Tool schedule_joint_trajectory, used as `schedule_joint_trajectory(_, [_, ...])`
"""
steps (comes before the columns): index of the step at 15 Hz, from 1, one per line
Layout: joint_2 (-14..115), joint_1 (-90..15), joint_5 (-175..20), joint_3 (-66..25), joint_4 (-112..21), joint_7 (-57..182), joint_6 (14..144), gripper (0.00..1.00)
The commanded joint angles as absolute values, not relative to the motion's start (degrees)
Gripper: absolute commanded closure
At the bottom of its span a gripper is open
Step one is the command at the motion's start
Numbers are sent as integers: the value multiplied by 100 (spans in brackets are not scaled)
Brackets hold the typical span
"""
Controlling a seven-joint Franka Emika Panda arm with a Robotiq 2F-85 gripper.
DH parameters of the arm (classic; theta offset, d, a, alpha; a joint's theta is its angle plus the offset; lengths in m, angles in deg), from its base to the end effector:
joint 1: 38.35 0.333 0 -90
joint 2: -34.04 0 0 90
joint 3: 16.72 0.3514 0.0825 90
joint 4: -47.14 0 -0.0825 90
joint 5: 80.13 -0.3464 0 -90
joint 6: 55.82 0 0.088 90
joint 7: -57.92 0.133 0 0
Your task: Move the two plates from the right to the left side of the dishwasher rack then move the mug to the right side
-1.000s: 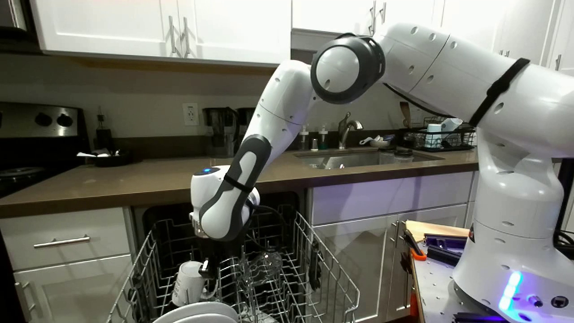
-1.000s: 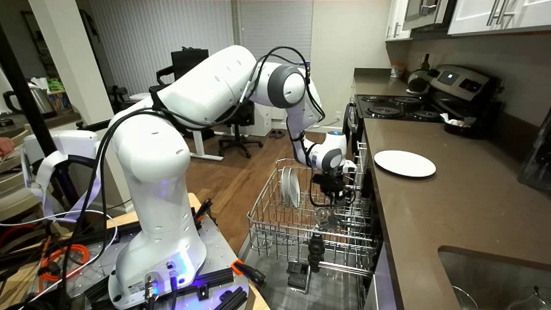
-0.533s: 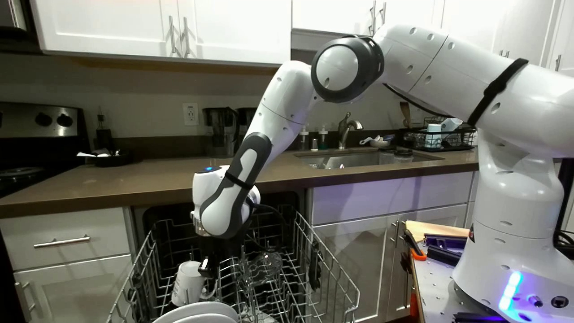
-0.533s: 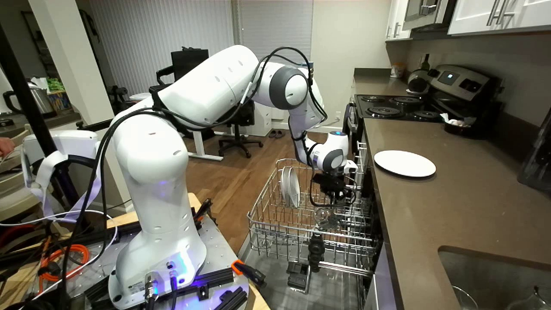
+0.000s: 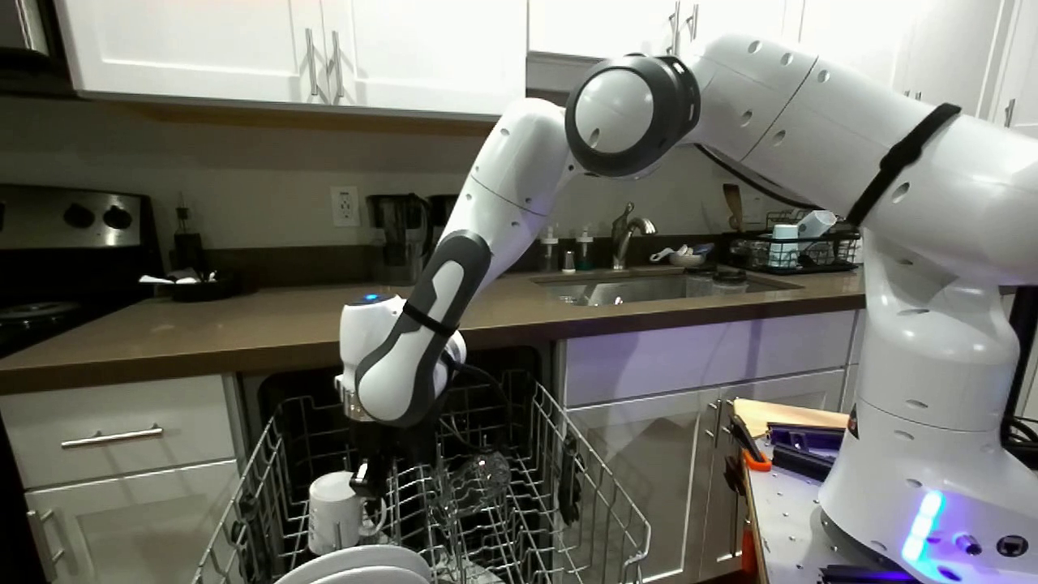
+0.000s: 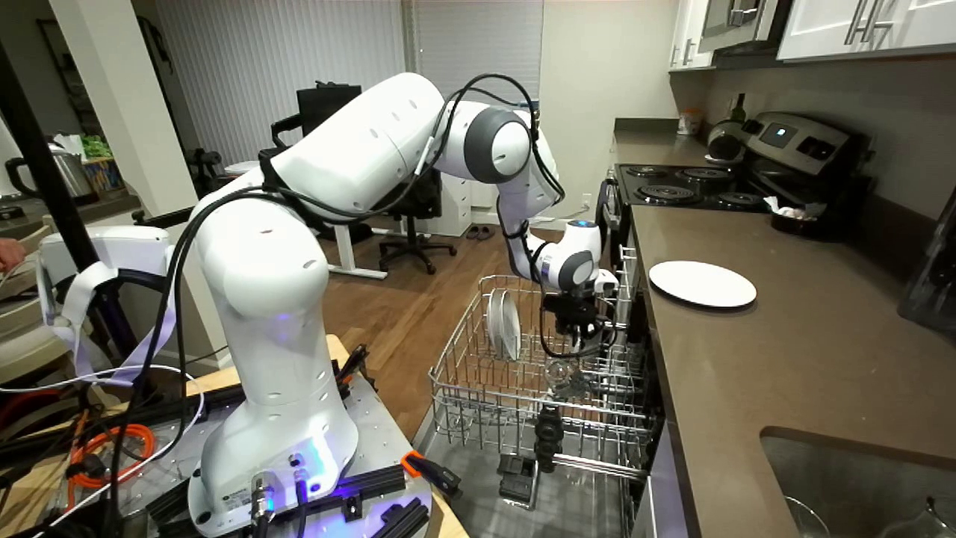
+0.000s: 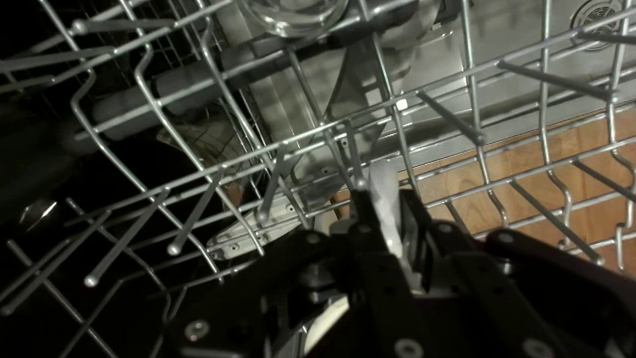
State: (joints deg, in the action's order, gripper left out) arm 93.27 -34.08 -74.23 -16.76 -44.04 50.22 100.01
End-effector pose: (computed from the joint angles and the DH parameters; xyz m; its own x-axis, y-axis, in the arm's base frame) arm 0.6849 0.0534 0.0572 0.9510 0.2975 0.0843 0.2929 -0.9540 0.0632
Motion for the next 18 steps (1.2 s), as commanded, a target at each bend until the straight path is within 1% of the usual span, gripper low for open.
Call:
schedule_joint_trajectory(1, [8979, -3124, -7138, -1929, -4789, 5229, 10229, 92])
schedule_joint_trajectory(5, [8865, -2869, -6939, -2161, -4931, 5374, 10301, 92])
schedule_joint_trajectory(11, [8512, -2925, -6957, -2062, -5279, 5288, 10130, 92])
schedule_joint_trajectory(18, [7847, -2810, -6743, -2185, -6014, 5322, 10445, 92])
